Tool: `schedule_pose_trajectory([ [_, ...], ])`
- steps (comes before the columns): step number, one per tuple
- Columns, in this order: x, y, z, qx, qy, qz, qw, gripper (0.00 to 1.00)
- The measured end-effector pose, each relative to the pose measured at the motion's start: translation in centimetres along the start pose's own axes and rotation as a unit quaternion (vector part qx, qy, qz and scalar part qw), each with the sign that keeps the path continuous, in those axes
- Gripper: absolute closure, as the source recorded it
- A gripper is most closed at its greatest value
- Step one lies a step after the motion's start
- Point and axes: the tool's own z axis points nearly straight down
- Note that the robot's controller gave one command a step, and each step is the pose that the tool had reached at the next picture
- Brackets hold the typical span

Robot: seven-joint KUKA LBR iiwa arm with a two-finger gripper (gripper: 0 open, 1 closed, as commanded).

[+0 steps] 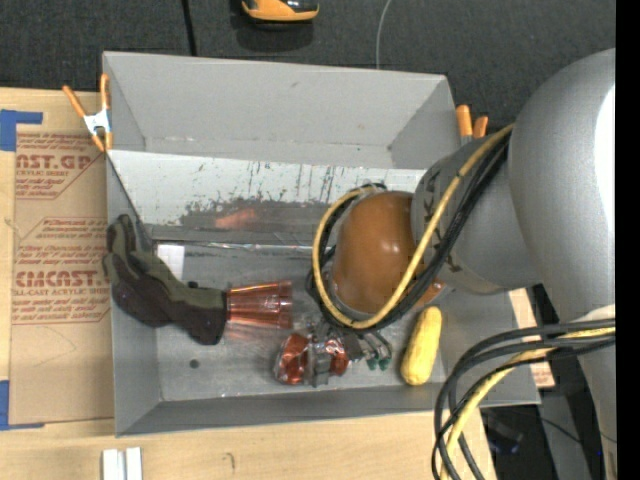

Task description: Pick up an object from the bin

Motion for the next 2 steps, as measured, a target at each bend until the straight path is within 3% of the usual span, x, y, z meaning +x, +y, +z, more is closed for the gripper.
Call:
schedule_pose_trajectory([
  [1, 0.2, 0.0, -1.9, -0.001, 0.0030, 0.000, 1.0000, 1.00],
  [2, -0.1, 0.0, -3.7, 0.000, -0.0018, 0.000, 1.0000, 1.00],
])
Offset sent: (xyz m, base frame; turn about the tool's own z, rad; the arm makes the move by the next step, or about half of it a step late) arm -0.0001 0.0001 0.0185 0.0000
